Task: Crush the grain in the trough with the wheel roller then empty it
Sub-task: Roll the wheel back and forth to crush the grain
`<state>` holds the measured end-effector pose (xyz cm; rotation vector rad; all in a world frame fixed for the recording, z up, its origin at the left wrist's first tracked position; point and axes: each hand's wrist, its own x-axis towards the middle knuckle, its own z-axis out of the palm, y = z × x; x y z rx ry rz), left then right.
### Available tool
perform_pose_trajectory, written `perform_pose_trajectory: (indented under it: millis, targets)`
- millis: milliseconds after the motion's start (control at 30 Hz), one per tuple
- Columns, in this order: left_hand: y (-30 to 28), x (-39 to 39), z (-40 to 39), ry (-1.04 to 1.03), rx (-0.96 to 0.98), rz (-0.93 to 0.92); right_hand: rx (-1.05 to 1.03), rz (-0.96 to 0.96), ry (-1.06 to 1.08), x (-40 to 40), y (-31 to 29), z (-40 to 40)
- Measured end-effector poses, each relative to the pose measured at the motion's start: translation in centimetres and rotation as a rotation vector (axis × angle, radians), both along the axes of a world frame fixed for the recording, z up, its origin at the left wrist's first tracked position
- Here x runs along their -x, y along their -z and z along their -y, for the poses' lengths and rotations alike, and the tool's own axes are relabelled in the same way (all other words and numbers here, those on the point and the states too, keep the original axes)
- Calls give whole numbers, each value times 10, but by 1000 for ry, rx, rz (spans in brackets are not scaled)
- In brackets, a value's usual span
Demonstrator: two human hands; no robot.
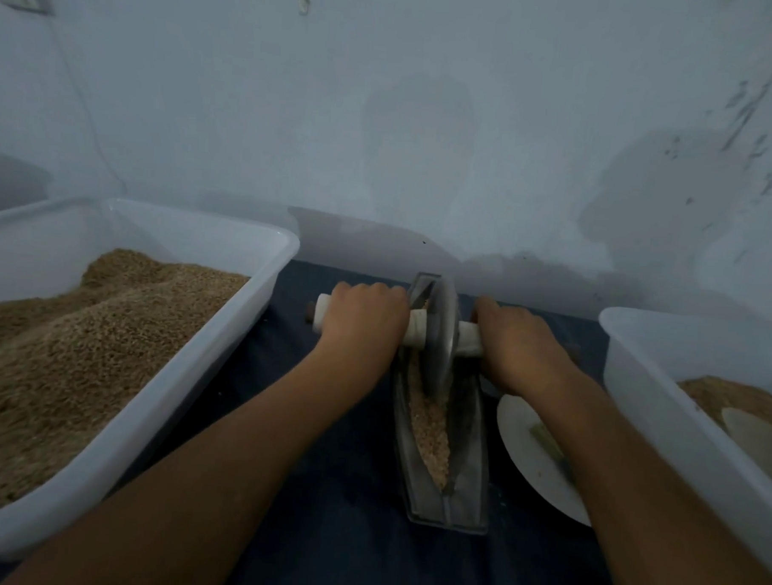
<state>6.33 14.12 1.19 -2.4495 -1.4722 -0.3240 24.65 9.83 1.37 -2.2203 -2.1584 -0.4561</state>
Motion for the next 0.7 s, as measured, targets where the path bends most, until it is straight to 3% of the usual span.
perform_pose_trajectory:
  millis: [300, 500, 700]
  targets:
    - [-3, -14, -21, -6, -75, 0, 73, -107, 19, -10, -6, -21]
    - [-3, -13, -27, 6, -103, 5, 125, -61, 51, -7, -12, -29]
    - [6, -2, -16, 2, -65, 35, 25, 23, 11, -1, -9, -19]
